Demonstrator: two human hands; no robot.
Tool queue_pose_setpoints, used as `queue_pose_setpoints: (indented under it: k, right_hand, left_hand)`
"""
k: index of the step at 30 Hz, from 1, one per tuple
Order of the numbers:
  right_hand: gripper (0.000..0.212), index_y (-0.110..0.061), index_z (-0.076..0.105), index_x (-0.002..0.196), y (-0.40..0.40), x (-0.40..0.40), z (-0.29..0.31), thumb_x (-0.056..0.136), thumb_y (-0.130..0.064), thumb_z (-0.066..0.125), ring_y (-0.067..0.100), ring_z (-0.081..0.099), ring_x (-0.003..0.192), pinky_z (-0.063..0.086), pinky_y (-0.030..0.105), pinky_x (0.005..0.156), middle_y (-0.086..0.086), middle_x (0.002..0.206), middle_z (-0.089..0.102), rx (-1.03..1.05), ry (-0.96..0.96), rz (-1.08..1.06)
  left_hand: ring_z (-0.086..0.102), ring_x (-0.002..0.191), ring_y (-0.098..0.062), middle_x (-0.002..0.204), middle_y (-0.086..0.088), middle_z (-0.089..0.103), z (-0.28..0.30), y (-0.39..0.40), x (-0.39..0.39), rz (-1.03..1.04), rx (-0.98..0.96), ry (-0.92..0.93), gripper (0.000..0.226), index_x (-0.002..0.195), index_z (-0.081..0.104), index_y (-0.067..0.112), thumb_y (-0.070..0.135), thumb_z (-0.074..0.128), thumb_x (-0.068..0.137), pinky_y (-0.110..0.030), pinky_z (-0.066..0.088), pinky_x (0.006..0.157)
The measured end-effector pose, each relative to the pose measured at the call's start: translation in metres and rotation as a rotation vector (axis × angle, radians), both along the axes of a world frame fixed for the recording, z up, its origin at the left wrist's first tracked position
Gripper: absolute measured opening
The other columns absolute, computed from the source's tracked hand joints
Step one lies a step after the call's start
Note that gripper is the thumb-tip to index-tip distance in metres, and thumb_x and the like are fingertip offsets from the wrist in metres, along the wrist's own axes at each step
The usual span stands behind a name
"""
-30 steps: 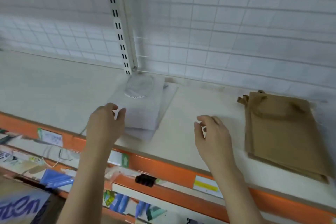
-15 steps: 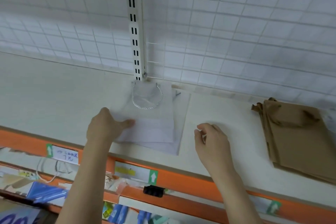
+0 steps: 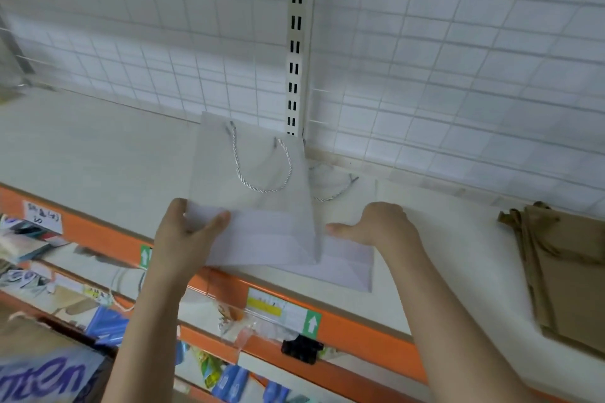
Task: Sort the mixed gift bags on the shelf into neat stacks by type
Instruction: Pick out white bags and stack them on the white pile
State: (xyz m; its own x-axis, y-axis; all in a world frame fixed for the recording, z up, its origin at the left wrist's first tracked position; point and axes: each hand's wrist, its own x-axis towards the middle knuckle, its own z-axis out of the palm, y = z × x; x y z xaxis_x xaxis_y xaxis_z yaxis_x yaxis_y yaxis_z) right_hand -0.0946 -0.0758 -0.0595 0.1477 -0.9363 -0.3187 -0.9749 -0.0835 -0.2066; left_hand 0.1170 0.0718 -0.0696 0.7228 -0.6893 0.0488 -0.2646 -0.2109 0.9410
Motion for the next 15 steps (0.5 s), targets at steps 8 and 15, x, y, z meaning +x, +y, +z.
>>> queue_pose_setpoints:
  k: [8, 15]
  right_hand:
    - [0.09, 0.002, 0.036, 0.124, -0.002, -0.002, -0.005, 0.067, -0.058, 0.072, 0.032, 0.049, 0.116, 0.045, 0.039, 0.09, 0.015, 0.123, 0.048, -0.016, -0.189, -0.142]
    - [0.034, -0.011, 0.028, 0.125, 0.006, -0.041, 0.011, 0.097, -0.025, 0.041, 0.036, 0.049, 0.097, 0.041, 0.04, 0.079, 0.019, 0.118, 0.04, -0.241, -0.339, -0.136]
  left_hand:
    - [0.052, 0.065, -0.016, 0.075, 0.001, 0.057, 0.006, -0.015, -0.015, -0.062, -0.06, 0.034, 0.022, 0.089, 0.051, 0.009, 0.019, 0.07, 0.081, -0.028, 0.04, 0.057]
    - [0.052, 0.075, -0.024, 0.084, -0.008, 0.054, 0.005, -0.018, -0.037, -0.11, -0.165, 0.133, 0.038, 0.109, 0.051, 0.034, 0.031, 0.069, 0.076, -0.031, 0.044, 0.064]
